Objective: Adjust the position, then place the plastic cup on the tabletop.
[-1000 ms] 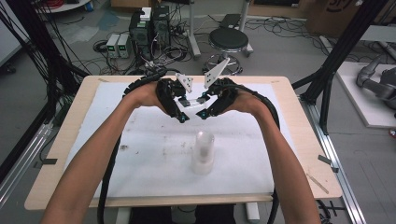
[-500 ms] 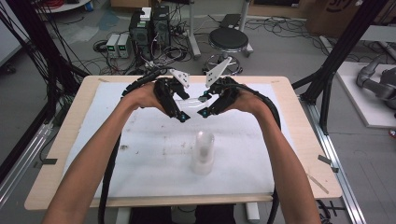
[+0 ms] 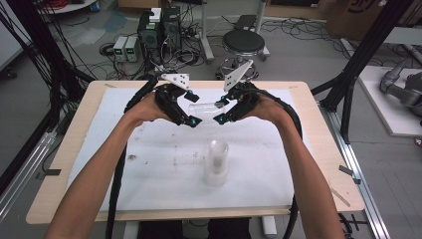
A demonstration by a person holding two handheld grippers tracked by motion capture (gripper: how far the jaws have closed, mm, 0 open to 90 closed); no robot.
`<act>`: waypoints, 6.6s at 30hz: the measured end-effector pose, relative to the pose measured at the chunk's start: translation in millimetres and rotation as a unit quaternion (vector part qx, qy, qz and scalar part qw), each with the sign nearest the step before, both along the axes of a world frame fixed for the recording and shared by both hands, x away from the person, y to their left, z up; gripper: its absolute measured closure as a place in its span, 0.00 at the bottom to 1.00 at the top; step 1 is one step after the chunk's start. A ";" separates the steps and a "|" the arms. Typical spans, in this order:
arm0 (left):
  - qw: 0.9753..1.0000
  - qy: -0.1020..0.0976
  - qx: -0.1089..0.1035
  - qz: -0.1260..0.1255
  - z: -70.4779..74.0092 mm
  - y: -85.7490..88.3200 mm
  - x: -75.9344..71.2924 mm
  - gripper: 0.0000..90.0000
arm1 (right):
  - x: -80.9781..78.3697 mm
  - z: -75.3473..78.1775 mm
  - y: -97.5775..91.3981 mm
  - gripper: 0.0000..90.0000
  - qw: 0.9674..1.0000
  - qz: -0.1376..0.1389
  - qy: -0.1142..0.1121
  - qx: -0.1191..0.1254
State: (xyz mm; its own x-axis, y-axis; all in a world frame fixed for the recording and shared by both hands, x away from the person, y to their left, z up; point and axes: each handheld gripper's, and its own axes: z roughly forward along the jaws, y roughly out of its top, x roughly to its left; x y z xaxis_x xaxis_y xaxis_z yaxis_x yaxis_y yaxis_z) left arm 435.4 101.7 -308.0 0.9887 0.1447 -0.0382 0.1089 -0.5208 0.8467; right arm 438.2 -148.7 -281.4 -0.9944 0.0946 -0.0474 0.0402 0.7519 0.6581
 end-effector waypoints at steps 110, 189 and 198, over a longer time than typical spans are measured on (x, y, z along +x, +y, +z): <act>0.977 0.010 -0.212 0.006 -36.4 11.0 -9.8 0.35 | -12.2 -56.5 -28.8 0.21 0.952 -0.035 0.007 0.303; 0.960 -0.016 0.279 -0.023 -53.0 -33.3 17.8 0.35 | -109.9 -172.9 -119.0 0.21 0.911 -0.361 -0.052 0.193; 0.947 -0.002 0.319 -0.031 -81.1 -45.7 16.2 0.35 | -110.4 -173.1 -117.7 0.21 0.912 -0.361 -0.055 0.189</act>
